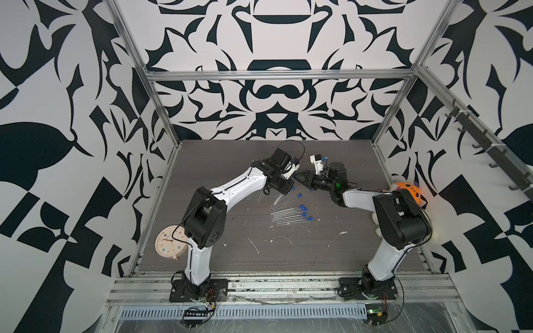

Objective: Remove stoppers from test tubes
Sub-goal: Open the stopper on the test tube.

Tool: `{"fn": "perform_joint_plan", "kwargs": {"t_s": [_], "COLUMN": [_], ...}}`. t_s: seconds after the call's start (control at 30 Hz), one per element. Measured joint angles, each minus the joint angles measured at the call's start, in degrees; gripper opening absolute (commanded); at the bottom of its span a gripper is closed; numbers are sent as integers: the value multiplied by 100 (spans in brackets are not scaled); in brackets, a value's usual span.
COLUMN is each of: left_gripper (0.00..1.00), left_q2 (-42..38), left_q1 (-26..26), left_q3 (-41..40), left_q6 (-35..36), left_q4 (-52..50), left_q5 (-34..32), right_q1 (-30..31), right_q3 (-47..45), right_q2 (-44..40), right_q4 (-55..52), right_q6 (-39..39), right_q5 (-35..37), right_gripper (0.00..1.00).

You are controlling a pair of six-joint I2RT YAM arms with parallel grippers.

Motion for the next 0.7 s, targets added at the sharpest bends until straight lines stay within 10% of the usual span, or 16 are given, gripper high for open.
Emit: {"fn": "perform_joint_plan", "kwargs": {"t_s": [0.7], "left_gripper": [0], "left_q2": [-151], "left_q1": [-15], "left_q3": [-120], "left_q6": [22], "left_q4": [372], "left_q5": [-17], "right_q1": [-94], "right_q3": [186], "right_q2": [-269], "right_q4": [-389], "right_q6": [142], "right_q5": [61], "right_gripper": [0]}}
